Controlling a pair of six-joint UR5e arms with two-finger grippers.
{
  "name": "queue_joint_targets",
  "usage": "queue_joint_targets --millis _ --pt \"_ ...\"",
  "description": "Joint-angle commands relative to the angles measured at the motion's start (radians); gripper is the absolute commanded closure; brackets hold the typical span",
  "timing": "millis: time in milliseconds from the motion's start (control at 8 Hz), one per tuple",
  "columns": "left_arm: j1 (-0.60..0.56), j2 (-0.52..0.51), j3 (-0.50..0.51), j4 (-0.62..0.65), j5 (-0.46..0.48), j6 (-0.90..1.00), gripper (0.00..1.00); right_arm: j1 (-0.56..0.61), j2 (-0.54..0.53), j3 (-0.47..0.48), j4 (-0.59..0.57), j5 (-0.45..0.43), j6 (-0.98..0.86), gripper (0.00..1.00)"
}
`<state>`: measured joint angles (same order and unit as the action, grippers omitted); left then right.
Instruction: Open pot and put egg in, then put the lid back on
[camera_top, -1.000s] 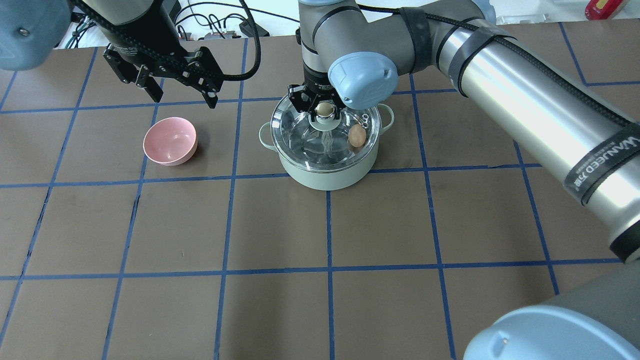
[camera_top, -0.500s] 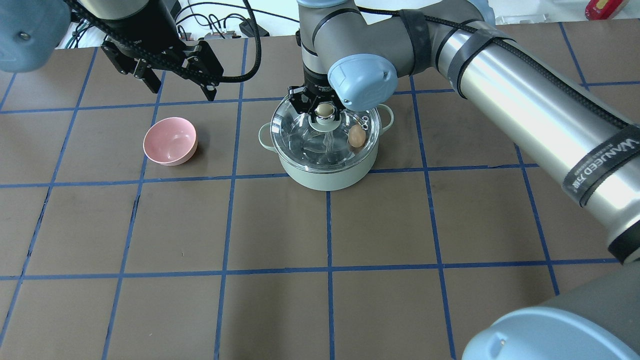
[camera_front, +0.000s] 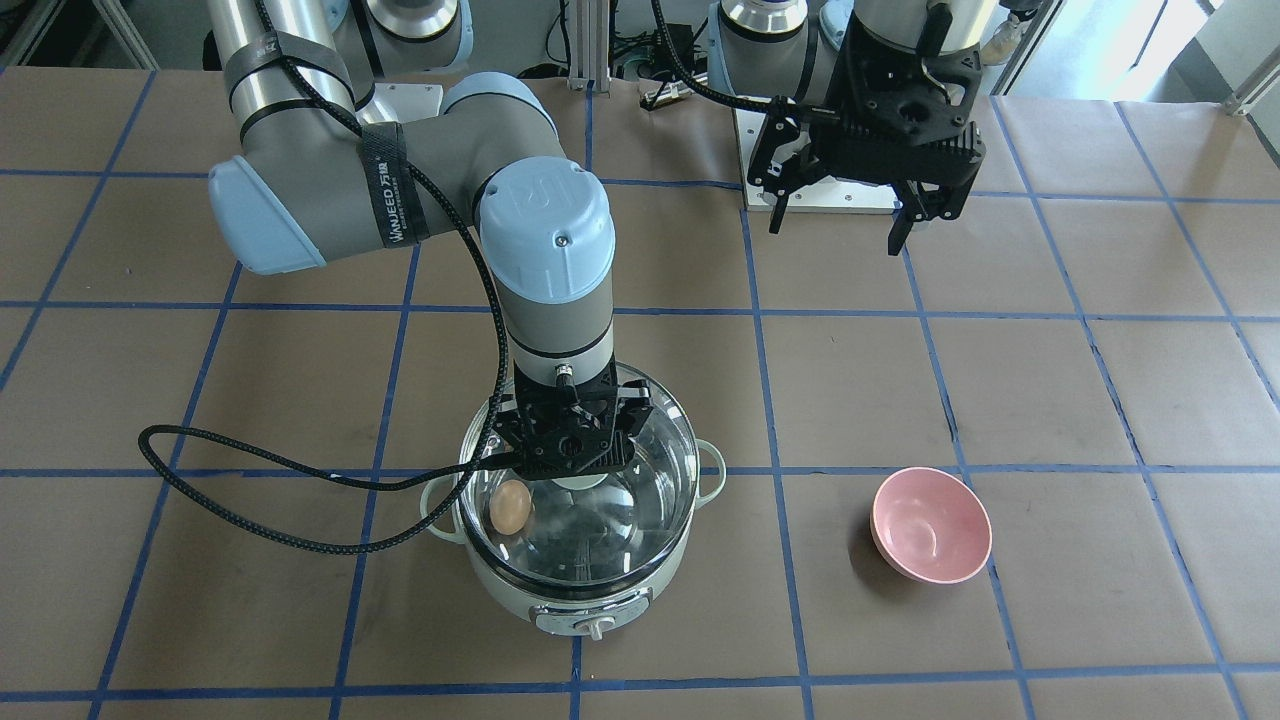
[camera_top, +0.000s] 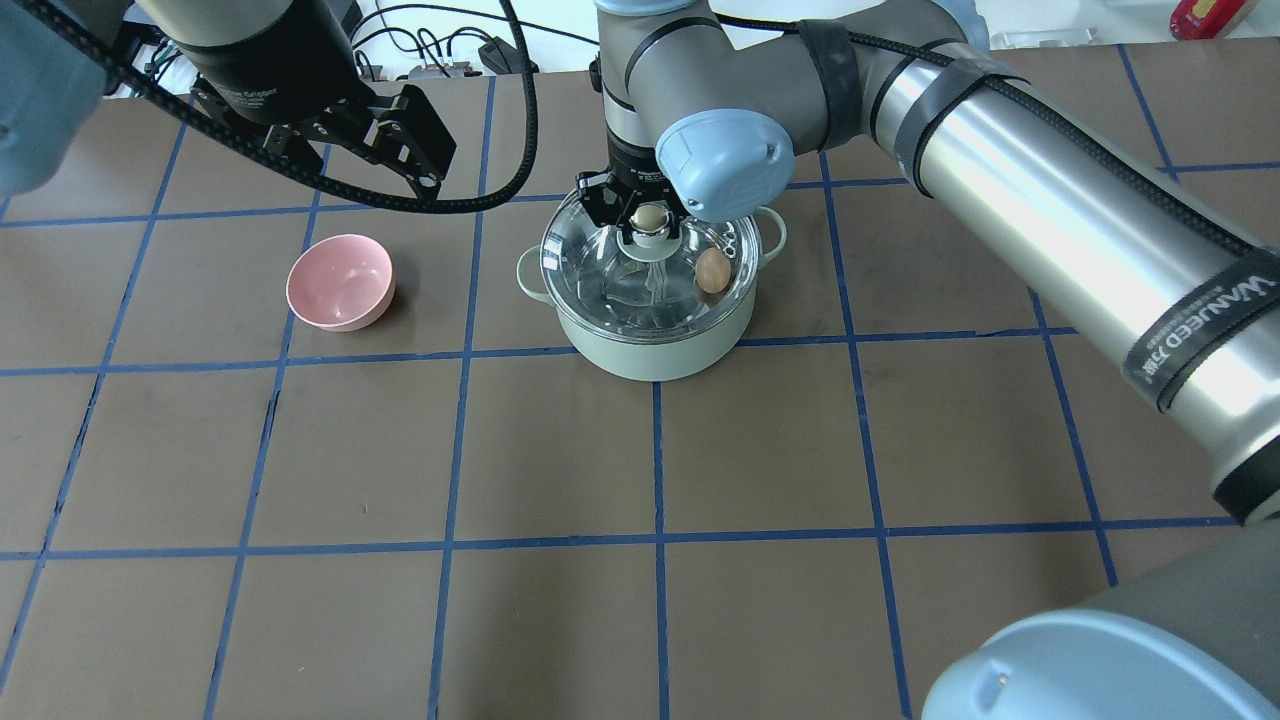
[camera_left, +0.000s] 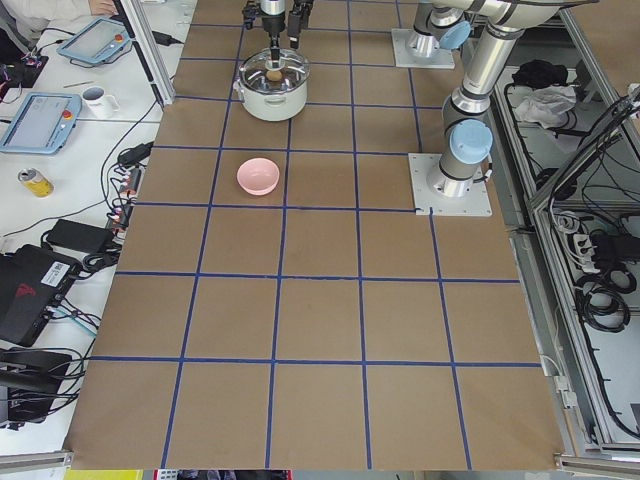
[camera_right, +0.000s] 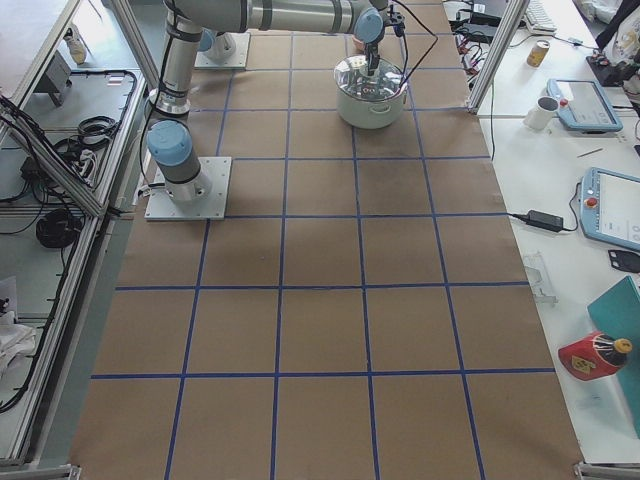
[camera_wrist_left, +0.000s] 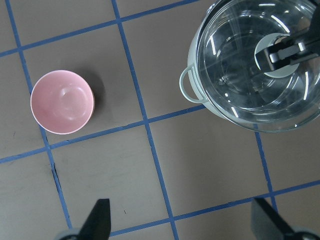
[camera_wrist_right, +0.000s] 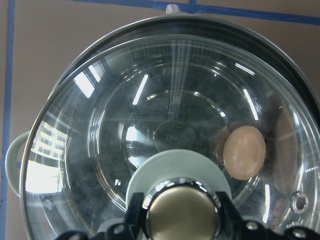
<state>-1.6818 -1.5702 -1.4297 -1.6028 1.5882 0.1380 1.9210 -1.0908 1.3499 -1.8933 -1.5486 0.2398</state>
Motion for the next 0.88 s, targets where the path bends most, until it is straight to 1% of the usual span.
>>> queue_joint_targets --millis 0,125,250,375,500,625,750 --pt "-0.004 0.018 -0.015 0.009 -0.004 -0.012 0.0 0.0 0.0 0.0 -0.003 0.001 -0.025 1.0" --pt "-0.006 -0.01 -0.02 0.045 -0.002 -0.023 0.0 0.0 -0.004 0.0 -0.003 0.002 -0.024 1.0" --pt "-0.007 -0.007 -0.031 0.055 -0.008 -0.029 0.0 -0.002 -0.009 0.0 -0.022 0.004 -0.025 1.0" --pt "-0.004 -0.01 -0.026 0.082 -0.023 -0.082 0.0 -0.002 -0.008 0.0 -0.03 0.008 -0.031 1.0" --pt "0.034 -0.031 -0.023 0.127 -0.01 -0.107 0.0 -0.002 -0.009 0.0 -0.03 0.01 -0.033 1.0" --pt "0.08 -0.016 -0.021 0.062 -0.007 -0.109 0.0 -0.002 -0.011 0.0 -0.038 0.01 -0.036 1.0" --pt "0.102 -0.045 -0.021 0.104 -0.008 -0.126 0.0 -0.002 -0.008 0.002 -0.044 0.01 -0.046 1.0"
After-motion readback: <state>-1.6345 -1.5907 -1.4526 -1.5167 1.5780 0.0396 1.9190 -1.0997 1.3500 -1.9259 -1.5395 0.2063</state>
